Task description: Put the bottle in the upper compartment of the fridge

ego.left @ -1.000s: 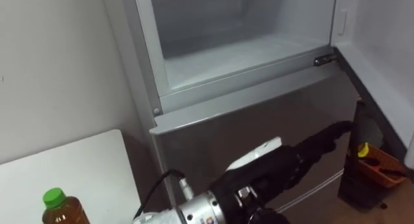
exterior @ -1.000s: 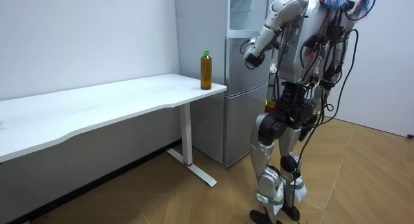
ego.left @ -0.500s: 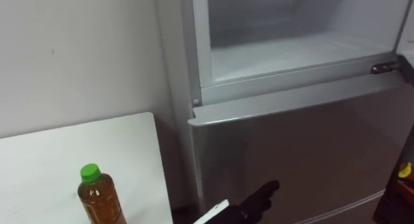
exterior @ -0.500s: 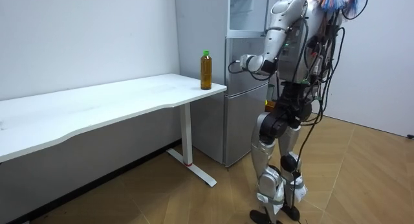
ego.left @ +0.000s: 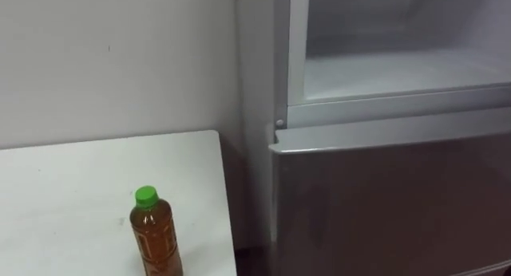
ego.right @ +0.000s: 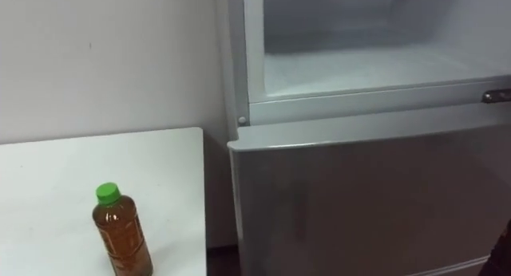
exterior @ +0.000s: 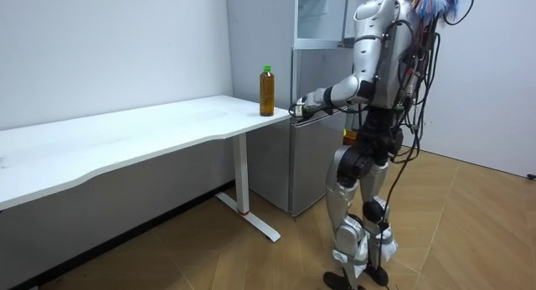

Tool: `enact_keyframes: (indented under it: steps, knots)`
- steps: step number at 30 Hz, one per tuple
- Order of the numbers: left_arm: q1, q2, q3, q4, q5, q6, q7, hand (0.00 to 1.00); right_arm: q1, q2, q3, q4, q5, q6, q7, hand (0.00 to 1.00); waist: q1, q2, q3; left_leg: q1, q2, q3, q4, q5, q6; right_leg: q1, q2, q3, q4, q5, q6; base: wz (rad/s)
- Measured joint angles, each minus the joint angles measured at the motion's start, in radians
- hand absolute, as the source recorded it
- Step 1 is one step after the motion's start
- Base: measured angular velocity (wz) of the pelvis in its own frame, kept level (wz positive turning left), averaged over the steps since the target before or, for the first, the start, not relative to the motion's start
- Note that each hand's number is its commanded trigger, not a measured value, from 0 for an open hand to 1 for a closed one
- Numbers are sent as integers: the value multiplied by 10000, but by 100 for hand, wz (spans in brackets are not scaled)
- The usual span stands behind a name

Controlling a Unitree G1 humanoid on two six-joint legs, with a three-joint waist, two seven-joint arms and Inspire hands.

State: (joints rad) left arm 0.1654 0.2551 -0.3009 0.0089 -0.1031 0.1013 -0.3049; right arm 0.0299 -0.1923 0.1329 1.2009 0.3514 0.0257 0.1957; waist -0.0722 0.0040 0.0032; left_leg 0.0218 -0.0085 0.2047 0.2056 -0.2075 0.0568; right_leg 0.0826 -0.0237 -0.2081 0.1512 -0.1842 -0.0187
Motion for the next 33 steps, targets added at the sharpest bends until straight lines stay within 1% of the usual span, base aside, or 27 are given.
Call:
enact_keyframes:
  steps: [1,2,3,4,5,6,7,8,9,11,14,15,17,18,19,20,21,22,23,24,25,27,29,33]
  knots:
    - [95,-23,54,248,342,-250,112,0,9,0,0,-8,-70,-58,-10,0,-10,2,7,59,-2,-15,-4,0,0,59,-2,-83,-3,0,0,5]
    - [167,-67,82,600,684,-384,265,0,11,-9,0,-6,-84,-126,-63,0,-18,15,-7,80,-4,-28,-9,0,-1,87,-9,-165,-1,-1,1,3]
    - [199,-113,141,816,880,-435,322,0,12,-15,-5,-6,-88,-165,-93,0,-7,18,-7,80,-5,-28,-12,-1,-1,82,-8,-155,-1,-1,1,0]
    - [278,-195,263,1215,1421,-481,385,0,18,-17,-6,-6,-118,-218,-110,0,17,53,-20,81,-6,-47,-17,0,-2,82,-1,-143,-1,-1,1,0]
    - [324,-259,358,1777,1805,-633,552,0,31,4,-2,-6,-49,-232,-113,0,41,57,-23,107,-10,-52,-48,6,-11,95,-1,-155,4,-5,-3,0]
    - [326,-287,383,2157,1897,-722,649,0,33,12,22,-8,-36,-232,-119,0,75,52,-19,151,-16,-52,-79,14,-20,126,-1,-154,3,-10,-5,0]
    - [341,-349,432,2838,2194,-776,859,0,81,26,40,-40,-22,-232,-122,0,172,25,-2,232,-24,-51,-101,18,-25,202,-6,-156,-7,-38,-10,3]
    - [370,-405,458,3465,2452,-805,1016,0,155,26,39,-55,-25,-239,-121,0,225,-29,-8,269,-42,-93,-111,15,-26,229,-30,-170,5,-97,-2,8]
    - [386,-438,511,3794,2550,-855,1078,0,172,26,37,-55,-25,-239,-121,0,234,-59,-5,281,-59,-139,-149,15,-25,233,-45,-186,5,-139,11,18]
    - [529,-514,743,4926,2855,-1026,1416,0,232,33,30,-82,-28,-245,-117,0,278,-164,2,289,-69,-181,-179,16,-26,245,-52,-250,10,-163,20,13]
    - [806,-541,1135,5904,2924,-1127,1867,0,418,36,8,-212,-24,-290,-115,0,261,-256,-9,268,-88,-291,-101,17,-27,288,-48,-329,-1,-161,19,12]
    - [805,-562,1242,6133,2922,-1186,1955,0,491,36,-3,-271,-24,-336,-102,0,260,-256,-8,261,-95,-328,-85,17,-27,297,-59,-391,-1,-161,19,13]
    - [791,-743,1759,7337,2897,-1723,2574,0,615,39,-22,-267,-22,-509,-95,0,307,-284,6,269,-113,-367,-113,17,-28,314,-63,-410,-13,-163,21,3]
    - [756,-794,1902,7703,2898,-1827,2722,0,627,39,-30,-255,-22,-529,-95,0,306,-276,3,275,-118,-367,-128,17,-28,318,-64,-409,-19,-164,23,0]
    - [688,-873,2161,8356,2896,-1914,3033,0,676,48,-45,-246,-29,-578,-89,0,305,-277,2,298,-128,-367,-182,17,-28,325,-65,-399,-31,-173,32,0]
    - [682,-949,2461,8840,2895,-1956,3387,0,747,86,-105,-258,-48,-593,-88,0,322,-288,6,358,-136,-368,-225,17,-28,355,-64,-389,-63,-176,35,-3]
    - [685,-987,2630,9049,2911,-1956,3533,0,787,105,-137,-268,-87,-593,-90,0,362,-293,3,387,-138,-366,-250,17,-28,373,-61,-380,-85,-175,35,-6]
    - [696,-1068,3014,9314,2918,-1960,3779,0,896,174,-324,-306,-211,-594,-91,0,472,-320,-21,414,-141,-365,-276,16,-29,393,-56,-375,-115,-175,35,-6]
    - [726,-1066,3292,9553,2927,-1988,4014,0,992,219,-400,-367,-367,-596,-96,0,547,-334,-39,428,-142,-364,-293,16,-29,403,-50,-333,-124,-175,35,-4]
    - [783,-1054,3416,9677,2933,-1993,4126,0,1015,228,-400,-384,-410,-596,-85,0,569,-331,-44,438,-142,-362,-302,16,-30,404,-40,-295,-125,-175,35,-6]
    - [870,-988,3565,9953,2964,-1989,4352,0,1020,235,-395,-390,-469,-596,-67,0,622,-362,-70,468,-139,-351,-307,14,-32,412,-26,-230,-125,-174,34,-15]
    - [953,-905,3660,10269,2974,-1936,4623,0,1047,239,-391,-447,-480,-596,-61,0,739,-372,-60,514,-134,-361,-307,-11,-49,458,-5,-122,-119,-172,32,-15]
    - [1035,-892,3653,10543,3107,-1749,4831,0,1089,240,-388,-497,-463,-587,-66,0,779,-366,-43,516,-123,-427,-206,-118,-42,557,5,-134,-123,-172,33,2]
    - [1030,-899,3560,11010,3152,-1462,4862,0,1113,255,-368,-1121,-495,-567,-51,0,797,-316,-36,498,-94,-454,-76,-209,-26,609,17,-115,-98,-173,35,0]
